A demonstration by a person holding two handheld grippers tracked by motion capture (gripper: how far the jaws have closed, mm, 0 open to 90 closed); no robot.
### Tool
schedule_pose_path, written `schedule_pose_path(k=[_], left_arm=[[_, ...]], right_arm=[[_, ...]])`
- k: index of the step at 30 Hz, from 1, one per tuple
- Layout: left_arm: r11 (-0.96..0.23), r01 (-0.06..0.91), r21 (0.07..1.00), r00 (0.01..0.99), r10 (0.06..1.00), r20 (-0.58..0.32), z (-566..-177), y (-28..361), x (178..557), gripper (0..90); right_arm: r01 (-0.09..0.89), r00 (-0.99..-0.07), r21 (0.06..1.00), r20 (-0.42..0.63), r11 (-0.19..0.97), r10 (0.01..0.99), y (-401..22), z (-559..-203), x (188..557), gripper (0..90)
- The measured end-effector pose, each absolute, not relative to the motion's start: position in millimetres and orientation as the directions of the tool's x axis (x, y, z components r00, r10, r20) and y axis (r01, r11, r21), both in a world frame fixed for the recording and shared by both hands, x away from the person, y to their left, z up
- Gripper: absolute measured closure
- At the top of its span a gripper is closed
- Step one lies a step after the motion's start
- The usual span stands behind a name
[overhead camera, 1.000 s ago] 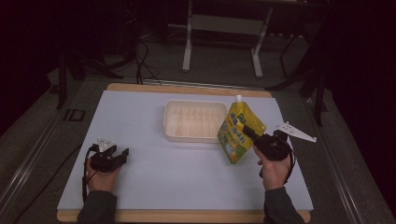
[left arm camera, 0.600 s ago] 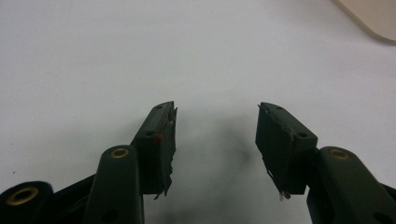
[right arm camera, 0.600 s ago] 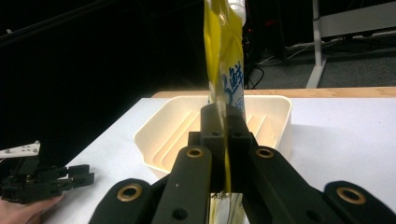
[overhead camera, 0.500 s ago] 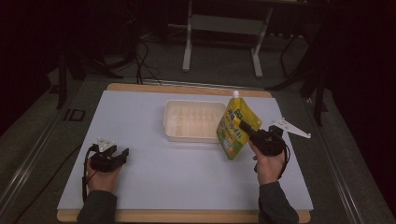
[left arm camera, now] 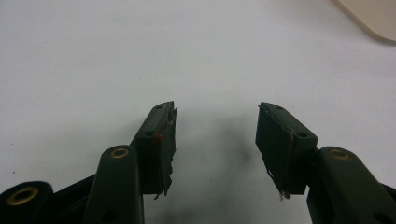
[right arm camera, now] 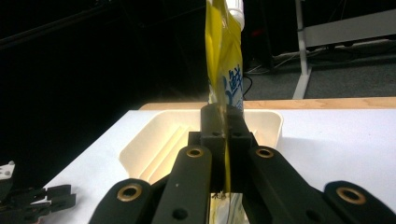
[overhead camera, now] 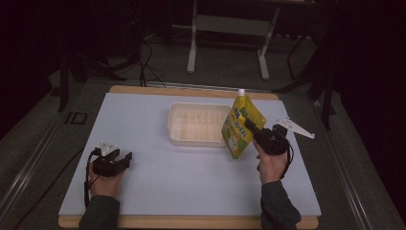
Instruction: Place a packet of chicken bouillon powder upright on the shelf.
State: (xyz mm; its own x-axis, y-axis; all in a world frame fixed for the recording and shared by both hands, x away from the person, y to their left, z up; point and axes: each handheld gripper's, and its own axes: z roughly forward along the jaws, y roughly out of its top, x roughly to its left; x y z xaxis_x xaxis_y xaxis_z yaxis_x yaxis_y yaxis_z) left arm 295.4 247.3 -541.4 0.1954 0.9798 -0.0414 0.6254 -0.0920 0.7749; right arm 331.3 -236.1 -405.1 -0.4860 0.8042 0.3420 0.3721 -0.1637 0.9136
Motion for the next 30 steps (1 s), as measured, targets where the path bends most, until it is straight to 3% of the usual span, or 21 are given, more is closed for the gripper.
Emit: schedule_pose_path(k=[30], left_arm=[[-0.093, 0.627, 0.773, 0.195, 0.980, -0.040, -541, 248, 296, 47.2]], right_arm=[[0.345, -0.450, 0.917, 0.350, -0.201, 0.822, -227, -406, 353, 90.0]])
